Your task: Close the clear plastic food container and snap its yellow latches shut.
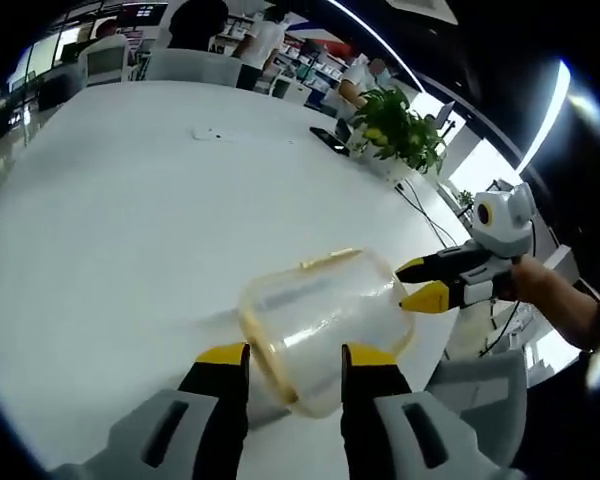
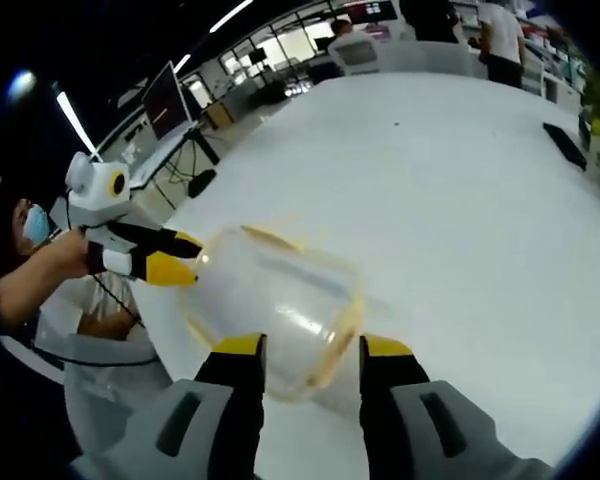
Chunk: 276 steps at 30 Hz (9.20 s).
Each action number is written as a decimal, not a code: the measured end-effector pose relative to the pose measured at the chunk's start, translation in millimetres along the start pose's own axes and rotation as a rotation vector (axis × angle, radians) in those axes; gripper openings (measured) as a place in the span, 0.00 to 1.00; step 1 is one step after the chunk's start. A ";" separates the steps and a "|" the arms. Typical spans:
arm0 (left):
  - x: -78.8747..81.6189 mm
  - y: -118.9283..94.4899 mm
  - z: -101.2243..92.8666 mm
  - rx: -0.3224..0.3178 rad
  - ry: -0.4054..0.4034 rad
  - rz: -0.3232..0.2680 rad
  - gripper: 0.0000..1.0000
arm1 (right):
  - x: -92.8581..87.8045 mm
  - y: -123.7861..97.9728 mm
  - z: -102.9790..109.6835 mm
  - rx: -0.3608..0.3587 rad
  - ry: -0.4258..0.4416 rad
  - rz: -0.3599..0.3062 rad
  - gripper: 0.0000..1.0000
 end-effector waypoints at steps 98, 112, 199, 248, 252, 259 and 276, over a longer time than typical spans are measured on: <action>4.7 38.5 -75.2 -0.123 0.960 0.119 0.34 | 75.4 45.1 27.9 0.249 -0.847 0.190 0.36; -0.1 39.4 -76.0 -0.079 1.077 0.097 0.34 | 74.4 54.5 25.2 0.293 -0.850 0.299 0.38; 1.1 45.9 -82.8 -0.029 1.133 0.112 0.25 | 86.1 71.5 27.5 0.399 -0.730 0.463 0.33; -6.9 -4.7 -56.7 0.086 0.844 0.024 0.40 | 62.0 6.2 25.4 0.202 -0.731 0.189 0.44; -8.2 -8.1 -50.0 0.100 0.787 0.018 0.42 | 49.3 0.8 24.2 0.165 -0.726 0.160 0.45; -13.2 -12.4 -41.2 0.120 0.742 0.000 0.45 | 26.7 -6.8 20.3 0.108 -0.707 0.112 0.48; -24.1 -9.2 -23.9 0.158 0.627 -0.035 0.46 | -7.7 -11.1 12.8 0.013 -0.621 0.018 0.49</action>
Point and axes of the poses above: the point that each gripper's makers call its tool centre point, and the gripper's own axes: y roughly forward along the fingers, z roughly to its left, x roughly out of its top, the point moved 7 cm from there along -y, roughly backward along the fingers, and after that the axes turned 9 degrees about z, right-handed, at the moved point
